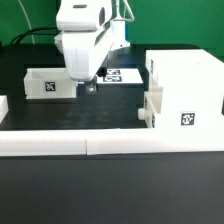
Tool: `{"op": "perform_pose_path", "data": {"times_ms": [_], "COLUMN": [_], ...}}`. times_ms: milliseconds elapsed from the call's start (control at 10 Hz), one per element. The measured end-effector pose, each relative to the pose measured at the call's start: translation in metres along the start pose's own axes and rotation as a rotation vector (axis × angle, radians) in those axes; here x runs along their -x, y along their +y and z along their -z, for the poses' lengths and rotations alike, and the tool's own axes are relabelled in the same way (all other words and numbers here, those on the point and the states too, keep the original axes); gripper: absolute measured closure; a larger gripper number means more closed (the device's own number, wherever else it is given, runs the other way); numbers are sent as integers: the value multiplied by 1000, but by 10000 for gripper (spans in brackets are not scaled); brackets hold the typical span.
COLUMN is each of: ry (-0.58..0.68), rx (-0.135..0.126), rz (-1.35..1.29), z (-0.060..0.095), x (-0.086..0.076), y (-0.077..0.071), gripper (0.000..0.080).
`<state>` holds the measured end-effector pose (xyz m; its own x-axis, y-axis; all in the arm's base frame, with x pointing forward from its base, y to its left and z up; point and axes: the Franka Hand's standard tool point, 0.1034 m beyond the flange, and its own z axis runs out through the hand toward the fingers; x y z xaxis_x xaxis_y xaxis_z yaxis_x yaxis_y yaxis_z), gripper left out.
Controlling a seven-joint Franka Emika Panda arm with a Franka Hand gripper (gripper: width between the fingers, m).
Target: Assemble drawer
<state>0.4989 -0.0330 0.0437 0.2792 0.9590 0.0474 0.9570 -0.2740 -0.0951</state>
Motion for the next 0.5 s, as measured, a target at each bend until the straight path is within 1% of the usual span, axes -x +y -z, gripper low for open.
{"op": "perform_pose_path", "data": {"times_ms": [200,300,400,500], "ry": [0,2,8,8], "rx": [-1,-2,11,22], "rz": [-52,-185,-281,-409], "z": [0,-1,-1,0], "x": [0,0,9,20], "y": [0,-1,-4,-14], "gripper": [150,150,150,150]}}
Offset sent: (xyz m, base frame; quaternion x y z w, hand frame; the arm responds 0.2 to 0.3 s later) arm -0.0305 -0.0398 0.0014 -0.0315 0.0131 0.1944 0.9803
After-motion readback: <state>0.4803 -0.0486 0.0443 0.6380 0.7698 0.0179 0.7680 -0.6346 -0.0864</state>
